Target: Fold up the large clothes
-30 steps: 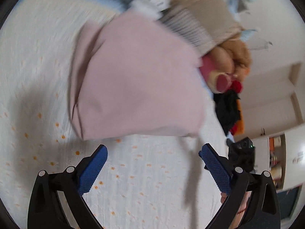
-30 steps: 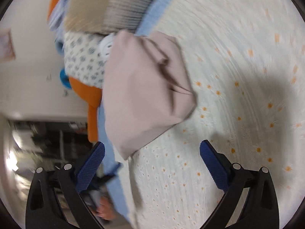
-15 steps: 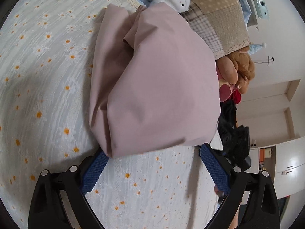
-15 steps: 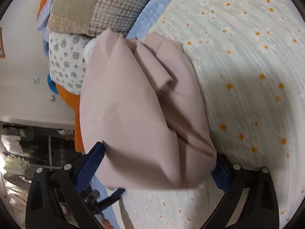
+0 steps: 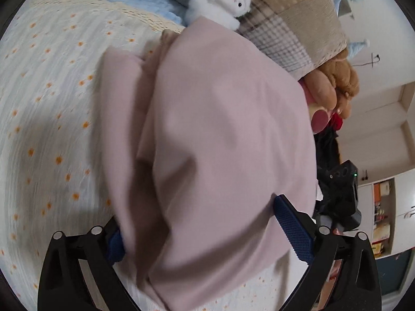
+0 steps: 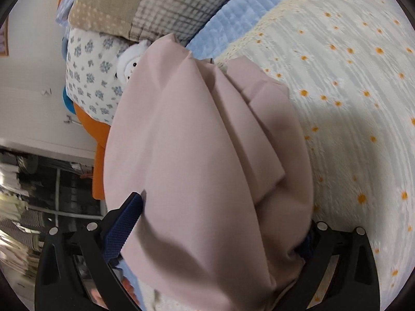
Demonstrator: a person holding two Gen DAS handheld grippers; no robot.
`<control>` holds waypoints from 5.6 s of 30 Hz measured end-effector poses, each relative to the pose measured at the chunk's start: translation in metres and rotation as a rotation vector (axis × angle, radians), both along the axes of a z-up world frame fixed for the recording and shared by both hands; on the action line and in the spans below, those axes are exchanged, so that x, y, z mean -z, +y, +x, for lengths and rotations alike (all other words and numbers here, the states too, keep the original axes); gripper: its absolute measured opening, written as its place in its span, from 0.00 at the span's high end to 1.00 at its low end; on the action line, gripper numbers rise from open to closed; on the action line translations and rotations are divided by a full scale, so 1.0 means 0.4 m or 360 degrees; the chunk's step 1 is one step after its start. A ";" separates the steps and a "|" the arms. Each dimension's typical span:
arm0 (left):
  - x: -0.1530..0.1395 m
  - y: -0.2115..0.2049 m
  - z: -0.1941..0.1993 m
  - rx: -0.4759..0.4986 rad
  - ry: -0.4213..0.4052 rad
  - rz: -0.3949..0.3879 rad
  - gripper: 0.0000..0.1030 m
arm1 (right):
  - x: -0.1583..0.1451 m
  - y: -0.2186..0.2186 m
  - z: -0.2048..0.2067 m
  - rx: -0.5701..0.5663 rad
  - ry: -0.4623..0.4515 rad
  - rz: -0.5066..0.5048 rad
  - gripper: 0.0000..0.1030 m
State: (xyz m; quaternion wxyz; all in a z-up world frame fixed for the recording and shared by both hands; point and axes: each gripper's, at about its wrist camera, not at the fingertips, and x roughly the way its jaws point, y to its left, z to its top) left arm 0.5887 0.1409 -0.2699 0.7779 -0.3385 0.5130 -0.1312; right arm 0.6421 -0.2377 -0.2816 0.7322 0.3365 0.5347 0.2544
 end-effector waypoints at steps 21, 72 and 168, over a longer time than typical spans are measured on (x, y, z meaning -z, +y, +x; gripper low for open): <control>-0.077 -0.061 -0.037 -0.0093 -0.0222 0.0253 0.67 | -0.112 0.148 -0.114 -0.0023 -0.0565 -0.0681 0.67; 0.007 0.772 -1.572 -0.0848 -0.0442 0.0658 0.34 | -0.045 1.226 -1.206 -0.1149 -0.1099 -0.0533 0.31; -0.068 0.329 -1.665 -0.1205 -0.0563 0.1485 0.03 | -0.071 0.898 -1.515 -0.0795 -0.1761 -0.0610 0.05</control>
